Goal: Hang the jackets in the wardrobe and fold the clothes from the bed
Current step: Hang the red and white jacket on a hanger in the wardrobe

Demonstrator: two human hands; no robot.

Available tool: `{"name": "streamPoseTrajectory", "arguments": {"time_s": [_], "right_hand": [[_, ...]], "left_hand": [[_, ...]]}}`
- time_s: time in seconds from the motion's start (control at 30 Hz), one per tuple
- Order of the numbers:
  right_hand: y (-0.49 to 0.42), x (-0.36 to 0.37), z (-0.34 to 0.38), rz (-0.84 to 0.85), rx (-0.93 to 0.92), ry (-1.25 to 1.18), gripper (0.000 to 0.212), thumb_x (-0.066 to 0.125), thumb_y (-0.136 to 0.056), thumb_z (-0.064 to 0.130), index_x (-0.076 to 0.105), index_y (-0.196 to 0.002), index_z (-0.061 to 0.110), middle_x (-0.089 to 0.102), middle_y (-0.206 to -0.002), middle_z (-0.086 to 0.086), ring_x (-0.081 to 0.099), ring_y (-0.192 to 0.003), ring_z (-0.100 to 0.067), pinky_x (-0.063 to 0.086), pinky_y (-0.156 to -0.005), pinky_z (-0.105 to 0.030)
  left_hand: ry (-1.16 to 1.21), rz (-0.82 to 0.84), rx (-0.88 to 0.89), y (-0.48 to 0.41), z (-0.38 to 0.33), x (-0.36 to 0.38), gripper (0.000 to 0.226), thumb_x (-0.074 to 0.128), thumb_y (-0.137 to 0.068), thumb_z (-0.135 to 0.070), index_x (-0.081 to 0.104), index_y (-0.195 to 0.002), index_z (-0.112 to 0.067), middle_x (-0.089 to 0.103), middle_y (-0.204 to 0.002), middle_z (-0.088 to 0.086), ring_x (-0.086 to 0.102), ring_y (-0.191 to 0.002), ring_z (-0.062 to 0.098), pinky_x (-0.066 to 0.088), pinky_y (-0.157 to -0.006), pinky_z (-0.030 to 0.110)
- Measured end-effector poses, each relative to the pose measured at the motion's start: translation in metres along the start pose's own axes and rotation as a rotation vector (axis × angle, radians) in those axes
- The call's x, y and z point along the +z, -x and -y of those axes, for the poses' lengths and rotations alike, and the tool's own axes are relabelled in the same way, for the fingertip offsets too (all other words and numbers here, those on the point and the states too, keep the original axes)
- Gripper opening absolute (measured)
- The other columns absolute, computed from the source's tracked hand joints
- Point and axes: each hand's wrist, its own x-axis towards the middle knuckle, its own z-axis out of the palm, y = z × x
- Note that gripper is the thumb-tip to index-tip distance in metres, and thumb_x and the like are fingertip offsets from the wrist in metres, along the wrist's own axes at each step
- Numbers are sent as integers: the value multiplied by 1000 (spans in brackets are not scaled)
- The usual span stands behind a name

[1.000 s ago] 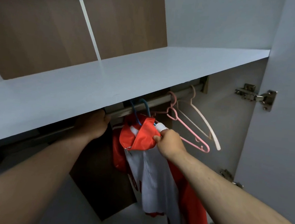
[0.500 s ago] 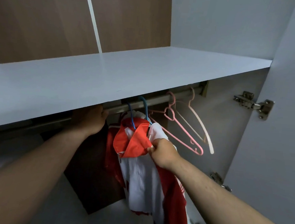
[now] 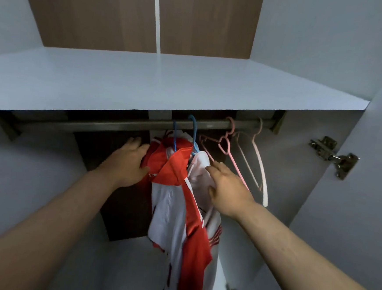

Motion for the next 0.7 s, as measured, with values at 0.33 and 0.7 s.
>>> {"name": "streamPoseTrajectory", "arguments": {"time_s": [0.33, 0.7], "right_hand": [[68, -16, -25, 74, -253, 59, 50, 51, -96, 17, 41, -145, 12, 37, -151, -10, 31, -142, -28, 31, -114, -38], [155, 22, 29, 123, -504, -37, 55, 51, -101, 27, 33, -153, 20, 22, -163, -3, 22, -150, -24, 26, -121, -40]], "left_hand": [[91, 87, -304, 110, -78, 32, 63, 52, -99, -39, 28, -155, -20, 19, -164, 6, 12, -152, 24, 18, -123, 40], [79, 69, -588, 295, -91, 42, 64, 54, -98, -36, 31, -153, -13, 29, -159, 12, 23, -149, 27, 24, -120, 37]]}}
